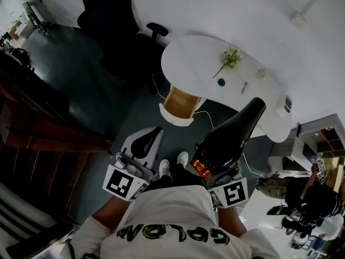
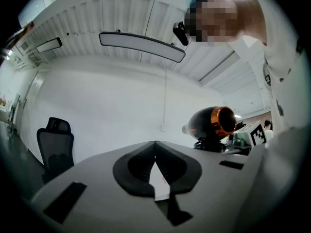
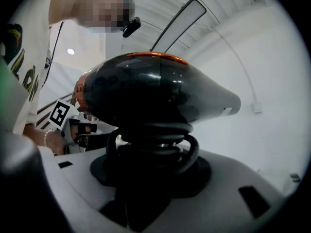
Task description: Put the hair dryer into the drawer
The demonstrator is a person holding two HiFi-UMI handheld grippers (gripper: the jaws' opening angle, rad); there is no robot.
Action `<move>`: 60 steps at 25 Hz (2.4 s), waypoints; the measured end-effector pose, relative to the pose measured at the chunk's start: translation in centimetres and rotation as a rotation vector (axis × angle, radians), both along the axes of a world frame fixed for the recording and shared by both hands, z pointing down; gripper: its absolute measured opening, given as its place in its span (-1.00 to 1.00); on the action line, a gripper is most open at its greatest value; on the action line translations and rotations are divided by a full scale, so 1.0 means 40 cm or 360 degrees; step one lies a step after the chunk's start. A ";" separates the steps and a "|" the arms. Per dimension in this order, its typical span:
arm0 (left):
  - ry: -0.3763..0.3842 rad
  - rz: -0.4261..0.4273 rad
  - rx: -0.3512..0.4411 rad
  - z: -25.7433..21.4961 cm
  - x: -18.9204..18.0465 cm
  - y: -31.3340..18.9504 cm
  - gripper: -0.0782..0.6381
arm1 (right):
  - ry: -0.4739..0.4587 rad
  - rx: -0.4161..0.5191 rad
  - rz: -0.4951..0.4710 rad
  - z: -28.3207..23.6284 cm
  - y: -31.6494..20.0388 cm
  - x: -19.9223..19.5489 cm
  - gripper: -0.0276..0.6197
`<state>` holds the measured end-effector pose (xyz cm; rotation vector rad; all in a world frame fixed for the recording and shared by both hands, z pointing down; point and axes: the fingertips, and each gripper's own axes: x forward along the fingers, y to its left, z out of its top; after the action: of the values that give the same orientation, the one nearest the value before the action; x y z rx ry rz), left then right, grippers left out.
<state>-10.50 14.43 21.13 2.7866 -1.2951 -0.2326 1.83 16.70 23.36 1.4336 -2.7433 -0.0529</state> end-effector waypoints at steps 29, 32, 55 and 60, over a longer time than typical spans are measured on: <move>-0.0084 0.0027 -0.0046 0.006 0.245 -0.559 -0.75 | 0.0004 -0.0045 -0.0064 0.028 -0.555 0.224 -0.18; -0.0088 0.0032 -0.0059 0.008 0.236 -0.593 -0.75 | 0.0023 -0.0061 -0.0082 0.027 -0.583 0.212 -0.18; -0.0139 0.0227 -0.0239 0.184 0.122 -0.698 -0.75 | 0.0188 -0.0412 -0.0233 0.268 -0.630 0.057 -0.19; -0.0179 0.0257 -0.0327 0.291 0.129 -0.699 -0.75 | 0.0261 -0.0630 -0.0435 0.413 -0.593 0.034 -0.19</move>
<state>-5.34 -13.51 32.75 2.7408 -1.0394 0.0630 3.19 -7.01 39.89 0.9100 -2.6006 0.3281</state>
